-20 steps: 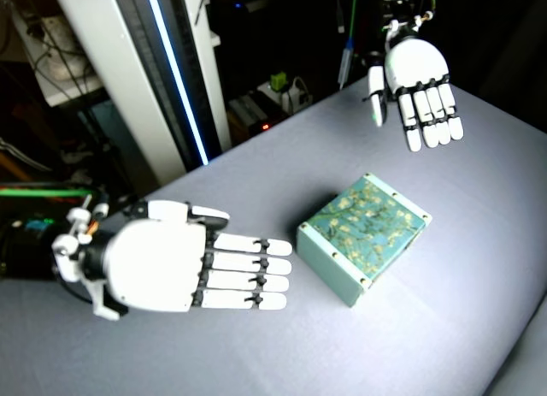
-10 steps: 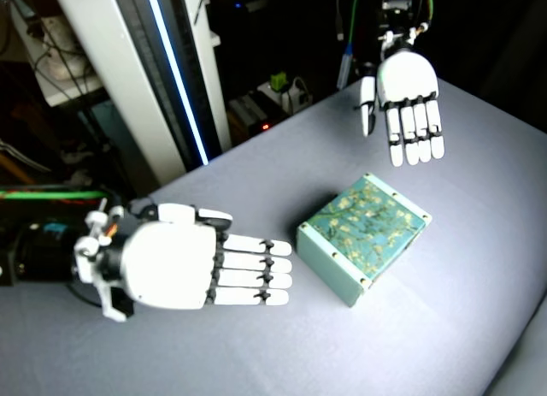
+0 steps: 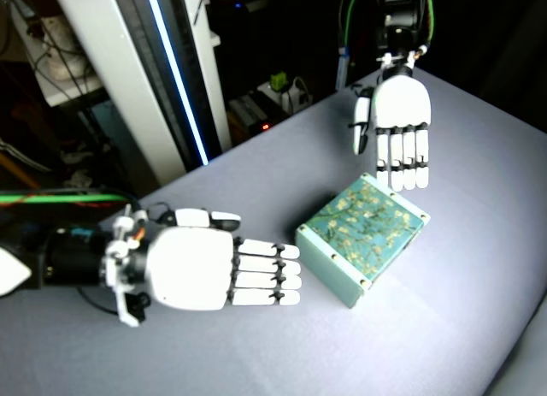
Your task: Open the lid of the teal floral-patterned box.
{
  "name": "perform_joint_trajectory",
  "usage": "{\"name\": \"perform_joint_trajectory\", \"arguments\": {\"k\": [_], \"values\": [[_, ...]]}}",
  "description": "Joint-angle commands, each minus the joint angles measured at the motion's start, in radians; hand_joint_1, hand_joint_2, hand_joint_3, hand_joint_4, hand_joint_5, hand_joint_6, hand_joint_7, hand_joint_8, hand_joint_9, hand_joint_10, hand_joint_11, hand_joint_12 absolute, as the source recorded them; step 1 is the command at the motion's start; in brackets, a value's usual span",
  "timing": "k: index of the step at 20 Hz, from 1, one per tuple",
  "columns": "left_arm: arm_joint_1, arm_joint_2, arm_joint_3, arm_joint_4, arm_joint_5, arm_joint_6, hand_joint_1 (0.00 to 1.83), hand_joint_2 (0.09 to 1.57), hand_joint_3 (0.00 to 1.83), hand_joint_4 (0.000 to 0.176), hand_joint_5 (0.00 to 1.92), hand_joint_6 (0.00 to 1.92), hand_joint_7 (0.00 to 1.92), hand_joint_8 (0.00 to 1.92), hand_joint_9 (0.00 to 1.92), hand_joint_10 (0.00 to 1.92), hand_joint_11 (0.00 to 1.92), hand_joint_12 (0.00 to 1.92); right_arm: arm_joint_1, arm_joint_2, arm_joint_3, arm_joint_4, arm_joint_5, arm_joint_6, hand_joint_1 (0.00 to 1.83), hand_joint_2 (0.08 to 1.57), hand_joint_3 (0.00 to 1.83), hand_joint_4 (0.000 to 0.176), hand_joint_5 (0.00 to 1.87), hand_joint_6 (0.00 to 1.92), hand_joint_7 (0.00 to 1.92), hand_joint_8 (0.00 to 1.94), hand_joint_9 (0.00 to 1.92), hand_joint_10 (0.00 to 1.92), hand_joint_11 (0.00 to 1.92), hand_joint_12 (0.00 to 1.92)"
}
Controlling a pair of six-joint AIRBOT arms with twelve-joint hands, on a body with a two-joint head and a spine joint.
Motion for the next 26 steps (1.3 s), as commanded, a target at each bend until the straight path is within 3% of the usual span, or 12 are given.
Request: {"name": "perform_joint_trajectory", "arguments": {"k": [1,4,13,16,19,22,23,26], "values": [[-0.015,-0.005,-0.001,-0.003,-0.09,-0.002,0.0,1.49,0.0,0.0,0.0,0.0,0.0,0.0,0.0,0.0,0.03,0.02,0.017,0.002,0.004,0.039,0.082,0.009,0.0,1.36,0.0,0.0,0.1,0.01,0.07,0.01,0.01,0.0,0.06,0.04],[-0.016,-0.005,0.001,-0.003,-0.096,-0.017,0.0,1.49,0.0,0.0,0.0,0.0,0.0,0.0,0.0,0.0,0.01,0.01,0.024,-0.01,0.004,0.037,0.083,0.01,0.0,1.4,0.01,0.0,0.12,0.0,0.11,0.0,0.07,0.0,0.05,0.04],[-0.023,-0.01,-0.003,0.001,-0.153,-0.047,0.0,1.53,0.01,0.0,0.02,0.01,0.02,0.01,0.04,0.01,0.05,0.02,0.043,-0.023,0.003,0.041,0.115,0.019,0.0,1.34,0.0,0.0,0.0,0.0,0.0,0.0,0.0,0.0,0.1,0.08],[-0.021,-0.009,-0.003,-0.001,-0.197,-0.076,0.0,1.54,0.0,0.0,0.03,0.0,0.05,0.0,0.08,0.0,0.08,0.05,0.043,-0.023,0.003,0.081,0.162,0.021,0.0,1.33,0.0,0.0,0.0,0.0,0.0,0.0,0.0,0.0,0.04,0.06],[-0.023,-0.002,-0.012,-0.001,-0.231,-0.078,0.0,1.51,0.0,0.0,0.03,0.01,0.06,0.02,0.11,0.02,0.1,0.06,0.043,-0.023,0.002,0.113,0.2,0.021,0.0,1.31,0.0,0.0,0.01,0.0,0.0,0.0,0.01,0.0,0.09,0.08],[-0.022,0.001,-0.017,-0.028,-0.281,-0.078,0.0,1.52,0.0,0.0,0.02,0.0,0.04,0.01,0.08,0.0,0.06,0.04,0.043,-0.024,0.002,0.169,0.246,0.021,0.0,1.28,0.0,0.0,0.02,0.01,0.0,0.0,0.0,0.0,0.03,0.06],[-0.02,0.001,-0.015,-0.048,-0.299,-0.075,0.0,1.54,0.0,0.0,0.03,0.0,0.1,0.01,0.14,0.01,0.12,0.07,0.043,-0.027,0.005,0.193,0.264,0.021,0.0,1.25,0.0,0.0,0.03,0.01,0.02,0.01,0.0,0.0,0.0,0.13],[-0.019,-0.001,-0.005,-0.107,-0.328,-0.045,0.0,1.53,0.0,0.0,0.0,0.0,0.04,0.0,0.11,0.0,0.13,0.08,0.042,-0.032,0.023,0.249,0.295,0.021,0.0,1.26,0.0,0.0,0.09,0.0,0.08,0.0,0.04,0.0,0.0,0.25]]}}
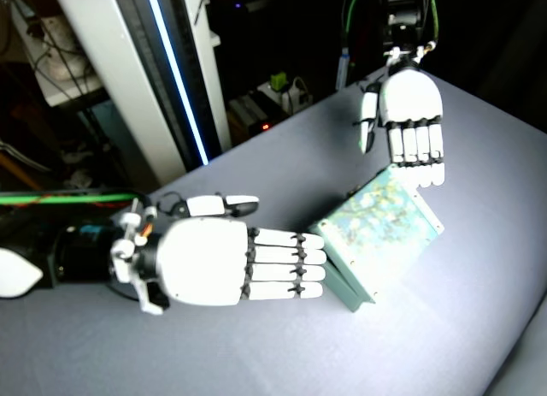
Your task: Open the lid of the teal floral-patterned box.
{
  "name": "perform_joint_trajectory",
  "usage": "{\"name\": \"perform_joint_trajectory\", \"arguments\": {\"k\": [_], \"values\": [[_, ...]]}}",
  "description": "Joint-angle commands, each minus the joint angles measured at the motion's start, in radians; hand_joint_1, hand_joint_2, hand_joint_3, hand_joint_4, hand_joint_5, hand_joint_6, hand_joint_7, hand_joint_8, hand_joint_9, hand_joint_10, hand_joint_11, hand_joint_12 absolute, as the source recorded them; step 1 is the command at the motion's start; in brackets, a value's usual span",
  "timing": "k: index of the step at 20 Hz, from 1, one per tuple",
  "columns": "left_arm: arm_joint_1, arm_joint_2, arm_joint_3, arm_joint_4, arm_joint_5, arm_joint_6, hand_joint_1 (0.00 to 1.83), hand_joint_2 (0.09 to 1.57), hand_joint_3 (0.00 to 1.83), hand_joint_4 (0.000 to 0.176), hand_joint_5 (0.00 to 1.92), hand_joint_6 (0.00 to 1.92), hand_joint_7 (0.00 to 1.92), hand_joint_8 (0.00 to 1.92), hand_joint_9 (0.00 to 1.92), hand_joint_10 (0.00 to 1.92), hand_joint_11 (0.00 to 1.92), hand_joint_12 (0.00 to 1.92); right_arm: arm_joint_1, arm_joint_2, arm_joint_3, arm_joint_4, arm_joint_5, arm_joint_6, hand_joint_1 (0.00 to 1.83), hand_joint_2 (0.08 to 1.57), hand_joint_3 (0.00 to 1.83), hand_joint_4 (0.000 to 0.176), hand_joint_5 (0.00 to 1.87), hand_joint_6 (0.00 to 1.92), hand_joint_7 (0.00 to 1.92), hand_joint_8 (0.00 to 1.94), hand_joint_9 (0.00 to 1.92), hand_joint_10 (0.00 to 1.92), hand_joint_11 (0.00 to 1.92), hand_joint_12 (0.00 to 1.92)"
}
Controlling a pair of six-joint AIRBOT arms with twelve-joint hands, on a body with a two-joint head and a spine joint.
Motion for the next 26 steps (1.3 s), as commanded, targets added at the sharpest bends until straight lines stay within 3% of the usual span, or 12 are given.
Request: {"name": "perform_joint_trajectory", "arguments": {"k": [1,3,6,8,10,15,17,21,26], "values": [[-0.013,-0.005,-0.002,0.007,-0.161,0.009,0.0,1.52,0.0,0.0,0.0,0.0,0.01,0.0,0.08,0.0,0.1,0.07,0.018,-0.011,0.001,0.049,0.159,0.01,0.0,1.27,0.0,0.0,0.11,0.0,0.1,0.0,0.06,0.0,0.0,0.27],[-0.023,-0.011,0.004,-0.028,-0.175,0.043,0.0,1.52,0.0,0.0,0.0,0.0,0.0,0.0,0.03,0.0,0.03,0.04,0.018,-0.026,0.019,0.08,0.169,0.01,0.0,1.27,0.0,0.0,0.13,0.01,0.12,0.01,0.07,0.01,0.0,0.28],[-0.057,-0.042,0.036,-0.053,-0.173,0.06,0.0,1.37,0.0,0.0,0.0,0.0,0.0,0.0,0.01,0.0,0.0,0.0,0.018,-0.053,0.058,0.129,0.172,0.01,0.0,1.32,0.01,0.0,0.12,0.0,0.12,0.0,0.08,0.01,0.0,0.26],[-0.081,-0.06,0.056,-0.065,-0.163,0.07,0.0,1.42,0.0,0.0,0.0,0.0,0.0,0.0,0.02,0.0,0.01,0.0,0.018,-0.069,0.081,0.155,0.171,0.01,0.0,1.25,0.0,0.0,0.11,0.0,0.06,0.0,0.0,0.0,0.0,0.02],[-0.11,-0.08,0.077,-0.085,-0.139,0.103,0.0,1.38,0.0,0.0,0.0,0.0,0.0,0.0,0.0,0.0,0.0,0.0,0.021,-0.086,0.105,0.181,0.168,0.01,0.0,1.26,0.0,0.0,0.12,0.0,0.08,0.01,0.05,0.02,0.05,0.02],[-0.151,-0.102,0.12,-0.125,-0.11,0.135,0.0,1.55,0.02,0.0,0.0,0.0,0.0,0.0,0.0,0.0,0.0,0.0,0.064,-0.112,0.169,0.191,0.096,0.01,0.0,1.31,0.02,0.0,0.1,0.0,0.08,0.01,0.04,0.01,0.04,0.02],[-0.155,-0.102,0.13,-0.146,-0.109,0.151,0.0,1.53,0.01,0.0,0.0,0.0,0.0,0.0,0.0,0.0,0.0,0.0,0.071,-0.112,0.184,0.192,0.076,0.01,0.0,1.29,0.01,0.0,0.1,0.0,0.09,0.01,0.03,0.0,0.01,0.01],[-0.143,-0.074,0.127,-0.194,-0.143,0.167,0.0,1.55,0.01,0.0,0.0,0.0,0.0,0.0,0.0,0.0,0.0,0.0,0.074,-0.092,0.19,0.205,0.061,0.01,0.0,1.29,0.0,0.0,0.11,0.01,0.09,0.01,0.03,0.01,0.01,0.0],[-0.085,0.034,0.044,-0.265,-0.263,0.239,0.0,1.52,0.0,0.0,0.0,0.0,0.0,0.0,0.0,0.0,0.0,0.0,0.074,-0.033,0.144,0.233,0.101,0.008,0.0,1.3,0.01,0.0,0.13,0.01,0.1,0.0,0.06,0.01,0.06,0.03]]}}
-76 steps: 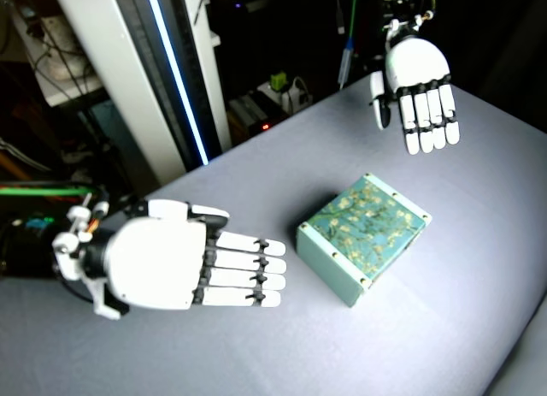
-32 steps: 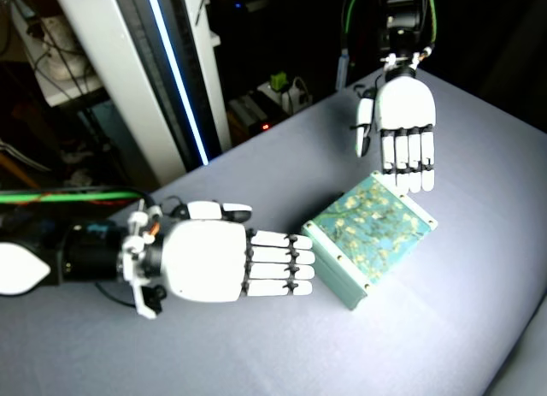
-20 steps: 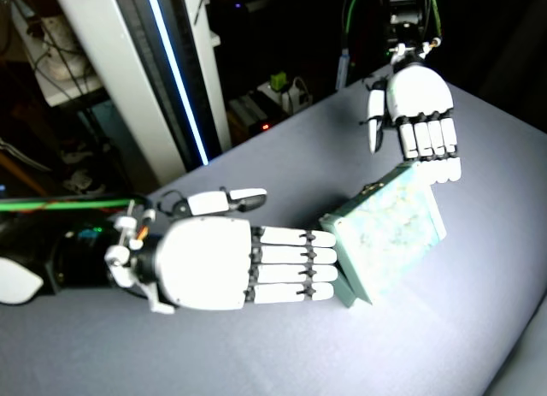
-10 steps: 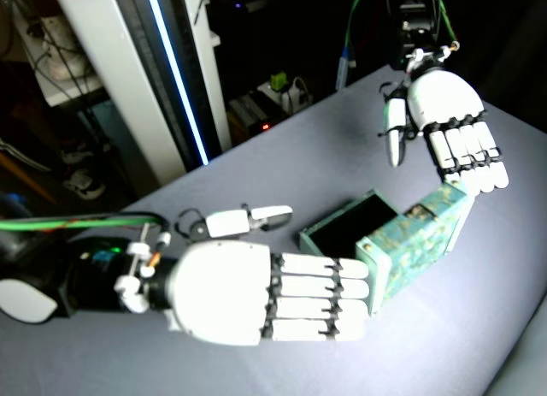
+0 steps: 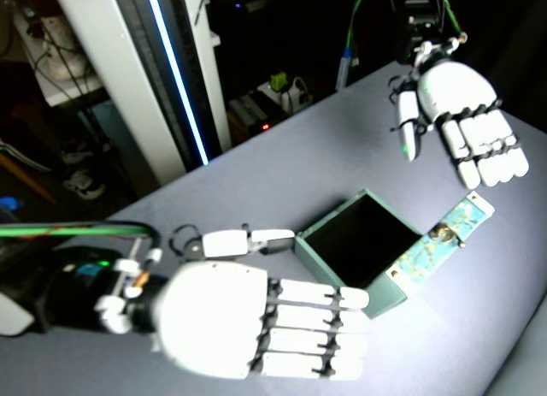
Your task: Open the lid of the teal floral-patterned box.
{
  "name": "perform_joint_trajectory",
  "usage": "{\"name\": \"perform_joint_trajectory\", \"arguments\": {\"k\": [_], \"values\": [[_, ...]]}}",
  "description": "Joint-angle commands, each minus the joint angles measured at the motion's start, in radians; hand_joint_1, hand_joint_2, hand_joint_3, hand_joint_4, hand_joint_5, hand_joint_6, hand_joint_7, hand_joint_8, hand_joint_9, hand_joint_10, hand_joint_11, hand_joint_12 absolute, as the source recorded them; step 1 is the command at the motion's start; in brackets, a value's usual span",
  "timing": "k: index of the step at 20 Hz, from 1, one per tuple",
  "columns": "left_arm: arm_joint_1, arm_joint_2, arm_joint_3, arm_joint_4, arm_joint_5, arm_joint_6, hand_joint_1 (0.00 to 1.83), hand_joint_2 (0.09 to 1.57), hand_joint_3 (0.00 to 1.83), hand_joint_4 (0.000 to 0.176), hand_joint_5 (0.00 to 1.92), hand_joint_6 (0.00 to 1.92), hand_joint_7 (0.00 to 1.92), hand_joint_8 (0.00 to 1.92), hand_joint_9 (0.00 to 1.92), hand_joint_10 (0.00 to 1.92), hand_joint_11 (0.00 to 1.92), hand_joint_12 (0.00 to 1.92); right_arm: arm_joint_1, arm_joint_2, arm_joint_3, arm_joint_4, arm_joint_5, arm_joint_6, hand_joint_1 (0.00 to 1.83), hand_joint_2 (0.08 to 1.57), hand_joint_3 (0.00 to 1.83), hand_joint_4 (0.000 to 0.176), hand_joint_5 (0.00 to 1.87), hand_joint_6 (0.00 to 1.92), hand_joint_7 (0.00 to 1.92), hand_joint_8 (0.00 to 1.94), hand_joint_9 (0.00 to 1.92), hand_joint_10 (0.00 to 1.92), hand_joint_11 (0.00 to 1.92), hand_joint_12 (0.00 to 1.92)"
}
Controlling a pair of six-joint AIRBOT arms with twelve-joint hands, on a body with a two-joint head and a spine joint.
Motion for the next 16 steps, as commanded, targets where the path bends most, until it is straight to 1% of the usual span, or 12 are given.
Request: {"name": "perform_joint_trajectory", "arguments": {"k": [1,3,6,7,8,9,10,11,13,14,15,16], "values": [[0.013,0.022,-0.017,-0.004,-0.198,0.002,0.0,1.53,0.0,0.0,0.0,0.0,0.0,0.0,0.01,0.0,0.0,0.0,0.011,0.013,-0.016,0.053,0.148,0.003,0.0,1.29,0.0,0.0,0.14,0.01,0.1,0.0,0.05,0.0,0.06,0.03],[0.081,0.071,-0.081,-0.014,-0.341,-0.016,0.0,1.55,0.01,0.0,0.02,0.01,0.02,0.01,0.05,0.02,0.02,0.01,-0.006,0.047,-0.075,0.096,0.229,-0.034,0.0,1.29,0.01,0.0,0.14,0.01,0.11,0.01,0.06,0.01,0.07,0.04],[0.16,0.095,-0.135,-0.01,-0.518,-0.077,0.0,1.51,0.0,0.0,0.03,0.01,0.04,0.01,0.06,0.02,0.03,0.02,-0.05,0.081,-0.144,0.15,0.379,-0.057,0.0,1.39,0.01,0.0,0.15,0.0,0.12,0.0,0.06,0.0,0.05,0.05],[0.184,0.095,-0.142,-0.007,-0.57,-0.103,0.0,1.51,0.0,0.0,0.04,0.01,0.05,0.01,0.07,0.02,0.06,0.03,-0.067,0.088,-0.163,0.163,0.428,-0.058,0.0,1.37,0.01,0.0,0.18,0.0,0.15,0.0,0.09,0.0,0.01,0.21],[0.217,0.094,-0.148,-0.004,-0.641,-0.153,0.0,1.47,0.0,0.0,0.06,0.0,0.07,0.0,0.1,0.01,0.1,0.06,-0.094,0.102,-0.195,0.178,0.493,-0.065,0.0,1.31,0.01,0.0,0.19,0.0,0.15,0.0,0.11,0.0,0.0,0.56],[0.247,0.091,-0.148,0.001,-0.702,-0.211,0.0,1.43,0.0,0.0,0.09,0.0,0.11,0.01,0.13,0.0,0.01,0.36,-0.11,0.111,-0.218,0.183,0.544,-0.074,0.0,1.32,0.0,0.0,0.2,0.0,0.17,0.0,0.11,0.01,0.0,0.58],[0.265,0.089,-0.148,0.004,-0.742,-0.25,0.0,1.43,0.0,0.0,0.09,0.0,0.11,0.01,0.13,0.0,0.01,0.36,-0.118,0.114,-0.234,0.186,0.575,-0.079,0.0,1.32,0.0,0.0,0.2,0.0,0.17,0.0,0.11,0.01,0.0,0.58],[0.295,0.087,-0.148,0.005,-0.791,-0.295,0.0,1.43,0.0,0.0,0.03,0.01,0.03,0.01,0.02,0.0,0.0,0.07,-0.132,0.116,-0.254,0.189,0.628,-0.087,0.0,1.37,0.03,0.0,0.2,0.0,0.18,0.01,0.13,0.02,0.0,0.58],[0.332,0.077,-0.142,0.005,-0.862,-0.364,0.0,1.37,0.0,0.017,0.0,0.0,0.0,0.0,0.0,0.0,0.0,0.0,-0.153,0.114,-0.275,0.194,0.704,-0.09,0.0,1.45,0.02,0.0,0.22,0.0,0.18,0.0,0.15,0.02,0.0,0.58],[0.346,0.069,-0.135,0.005,-0.889,-0.404,0.0,1.31,0.0,0.0,0.01,0.0,0.02,0.0,0.0,0.0,0.0,0.0,-0.166,0.113,-0.286,0.201,0.74,-0.095,0.0,1.5,0.01,0.0,0.24,0.01,0.22,0.01,0.21,0.04,0.0,0.88],[0.361,0.057,-0.124,0.003,-0.919,-0.449,0.02,1.29,0.0,0.016,0.05,0.0,0.07,0.0,0.05,0.01,0.0,0.37,-0.186,0.116,-0.302,0.211,0.785,-0.107,0.06,1.49,0.0,0.0,0.24,0.01,0.33,0.03,0.3,0.07,0.0,1.2],[0.367,0.052,-0.119,0.001,-0.93,-0.469,0.02,1.29,0.0,0.016,0.05,0.0,0.07,0.0,0.05,0.01,0.0,0.37,-0.193,0.121,-0.31,0.214,0.805,-0.114,0.06,1.49,0.0,0.0,0.24,0.01,0.33,0.03,0.3,0.07,0.0,1.2]]}}
